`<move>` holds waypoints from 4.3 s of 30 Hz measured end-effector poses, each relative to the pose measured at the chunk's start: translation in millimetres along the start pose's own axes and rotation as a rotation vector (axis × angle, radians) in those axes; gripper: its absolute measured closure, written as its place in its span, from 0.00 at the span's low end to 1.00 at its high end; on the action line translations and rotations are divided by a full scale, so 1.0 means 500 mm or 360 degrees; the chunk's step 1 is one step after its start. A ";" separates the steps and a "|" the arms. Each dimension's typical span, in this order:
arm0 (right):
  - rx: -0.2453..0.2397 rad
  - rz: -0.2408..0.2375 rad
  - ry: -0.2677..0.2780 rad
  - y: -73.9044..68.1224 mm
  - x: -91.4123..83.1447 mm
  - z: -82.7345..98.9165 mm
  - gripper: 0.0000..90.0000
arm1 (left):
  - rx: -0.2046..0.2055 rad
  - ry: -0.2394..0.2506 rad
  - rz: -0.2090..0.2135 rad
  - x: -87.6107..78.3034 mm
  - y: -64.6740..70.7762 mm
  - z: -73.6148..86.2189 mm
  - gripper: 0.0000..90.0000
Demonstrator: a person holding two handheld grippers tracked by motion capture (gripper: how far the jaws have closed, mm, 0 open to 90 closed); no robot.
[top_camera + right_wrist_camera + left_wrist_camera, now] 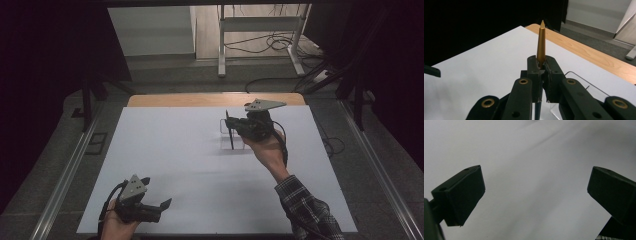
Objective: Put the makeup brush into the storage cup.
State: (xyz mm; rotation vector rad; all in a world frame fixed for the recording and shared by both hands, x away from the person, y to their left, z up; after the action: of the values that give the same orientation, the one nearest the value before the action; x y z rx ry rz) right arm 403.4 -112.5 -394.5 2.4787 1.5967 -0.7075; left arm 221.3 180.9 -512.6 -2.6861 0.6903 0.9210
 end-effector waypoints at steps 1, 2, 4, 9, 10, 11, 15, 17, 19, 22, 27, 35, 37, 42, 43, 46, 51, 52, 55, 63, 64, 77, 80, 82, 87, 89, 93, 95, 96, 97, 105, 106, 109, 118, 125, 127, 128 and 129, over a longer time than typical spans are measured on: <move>0.0000 0.0000 0.0000 0.000 0.000 0.000 0.93 | 0.0000 0.0000 0.0000 0.000 0.000 0.000 0.02; 0.0002 0.0006 0.0003 0.005 0.002 -0.003 0.93 | -0.0001 -0.0001 0.0000 0.000 0.000 0.000 0.02; 0.0005 0.0011 0.0006 0.009 0.005 -0.004 0.93 | -0.0006 0.0000 -0.0001 -0.001 -0.001 0.001 0.02; 0.0018 0.0017 0.0010 0.018 0.012 -0.008 0.93 | -0.0009 0.0001 -0.0001 -0.001 -0.002 0.001 0.02; 0.0019 0.0022 0.0016 0.021 0.016 -0.011 0.93 | -0.0007 0.0001 -0.0001 -0.001 -0.002 0.001 0.02; 0.0019 0.0022 0.0016 0.021 0.016 -0.011 0.93 | -0.0004 0.0001 -0.0002 -0.001 -0.002 0.001 0.02; 0.0026 0.0025 0.0031 0.026 0.023 -0.016 0.93 | 0.0000 0.0002 -0.0001 -0.001 -0.001 0.001 0.02; 0.0028 0.0030 0.0029 0.028 0.025 -0.019 0.93 | -0.0001 0.0004 -0.0001 -0.001 -0.001 0.001 0.02; 0.0033 0.0035 0.0031 0.031 0.027 -0.023 0.93 | 0.0001 0.0003 -0.0001 -0.001 -0.001 0.001 0.02; 0.0029 0.0050 0.0028 0.038 0.029 -0.026 0.93 | 0.0007 0.0001 0.0000 0.000 0.000 0.001 0.02; 0.0039 0.0052 0.0044 0.048 0.034 -0.031 0.93 | 0.0016 -0.0001 0.0000 0.001 0.001 0.001 0.02; 0.0031 0.0076 0.0065 0.058 0.039 -0.048 0.93 | 0.0017 0.0001 -0.0001 0.001 0.000 0.001 0.02; 0.0020 0.0086 0.0064 0.062 0.042 -0.052 0.93 | 0.0022 -0.0002 -0.0001 0.001 0.000 0.001 0.02; 0.0010 0.0114 0.0074 0.071 0.048 -0.063 0.93 | 0.0019 0.0000 0.0001 0.001 0.000 0.001 0.02; 0.0010 0.0114 0.0074 0.071 0.048 -0.063 0.93 | 0.0019 0.0000 0.0001 0.001 0.000 0.001 0.02; 0.0007 0.0126 0.0078 0.078 0.052 -0.066 0.93 | 0.0020 0.0000 0.0002 0.001 0.000 0.001 0.02; 0.0000 0.0146 0.0076 0.084 0.058 -0.065 0.93 | 0.0019 0.0000 0.0002 0.001 -0.001 0.001 0.02; -0.0002 0.0152 0.0077 0.087 0.061 -0.064 0.93 | 0.0019 0.0000 0.0002 0.001 -0.001 0.001 0.02; -0.0005 0.0160 0.0075 0.090 0.064 -0.062 0.93 | 0.0018 0.0001 0.0003 0.001 -0.001 0.001 0.02; -0.0006 0.0175 0.0049 0.098 0.082 -0.047 0.93 | 0.0016 0.0003 0.0005 0.001 -0.001 0.001 0.02; -0.0011 0.0179 0.0047 0.099 0.083 -0.046 0.93 | 0.0016 0.0003 0.0005 0.001 -0.001 0.001 0.02; -0.0025 0.0197 0.0008 0.106 0.105 -0.018 0.93 | 0.0019 -0.0003 0.0006 0.001 -0.001 0.001 0.02; -0.0029 0.0197 0.0001 0.107 0.111 -0.012 0.93 | 0.0020 -0.0004 0.0008 0.002 -0.001 0.001 0.02; -0.0028 0.0197 -0.0002 0.107 0.113 -0.009 0.93 | 0.0022 -0.0004 0.0009 0.002 -0.001 0.001 0.02; -0.0031 0.0198 -0.0007 0.108 0.117 -0.001 0.93 | 0.0023 -0.0004 0.0009 0.002 -0.001 0.001 0.02; -0.0031 0.0199 -0.0011 0.109 0.120 0.004 0.93 | 0.0027 -0.0005 0.0009 0.002 -0.001 0.001 0.02; -0.0021 0.0202 -0.0017 0.111 0.123 0.013 0.93 | 0.0023 -0.0005 0.0011 0.002 -0.001 0.001 0.02; -0.0017 0.0201 -0.0016 0.112 0.124 0.016 0.93 | 0.0023 -0.0007 0.0013 0.002 0.000 0.001 0.02; -0.0015 0.0201 -0.0019 0.112 0.124 0.018 0.93 | 0.0024 -0.0009 0.0014 0.002 0.000 0.002 0.02; -0.0019 0.0204 -0.0024 0.112 0.125 0.021 0.93 | 0.0027 -0.0011 0.0014 0.002 0.000 0.002 0.02; -0.0001 0.0214 -0.0053 0.115 0.133 0.038 0.93 | 0.0031 -0.0014 0.0014 0.002 0.000 0.002 0.02; 0.0001 0.0215 -0.0055 0.115 0.134 0.039 0.93 | 0.0032 -0.0015 0.0014 0.003 0.000 0.002 0.02; 0.0009 0.0223 -0.0063 0.119 0.135 0.045 0.93 | 0.0029 -0.0011 0.0015 0.003 0.001 0.002 0.02; 0.0021 0.0222 -0.0074 0.123 0.140 0.052 0.72 | 0.0034 -0.0017 0.0020 0.004 0.002 0.002 0.03; 0.0045 0.0209 -0.0047 0.130 0.154 0.043 0.06 | 0.0037 -0.0020 0.0020 0.004 0.003 0.003 0.03; 0.0060 0.0239 -0.0037 0.133 0.158 0.040 0.00 | 0.0037 -0.0021 0.0020 0.004 0.003 0.003 0.03; 0.0059 0.0280 -0.0039 0.134 0.159 0.041 0.00 | 0.0037 -0.0021 0.0020 0.004 0.003 0.003 0.03; 0.0048 0.0299 -0.0052 0.134 0.160 0.042 0.00 | 0.0036 -0.0020 0.0020 0.004 0.003 0.003 0.03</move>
State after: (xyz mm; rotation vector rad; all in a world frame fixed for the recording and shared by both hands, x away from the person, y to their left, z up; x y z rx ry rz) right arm 483.0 -82.4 -458.4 2.5799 1.3289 -0.7453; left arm 221.5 179.5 -515.1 -2.6570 0.7111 0.9269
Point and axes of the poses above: each handheld gripper's, and its own axes: x roughly forward along the jaws, z roughly out of its underside, y roughly to its right, the point moved 4 cm from there along x, roughly forward along the jaws, and after that the axes turned 11 degrees about -z, right-handed, at the moved point
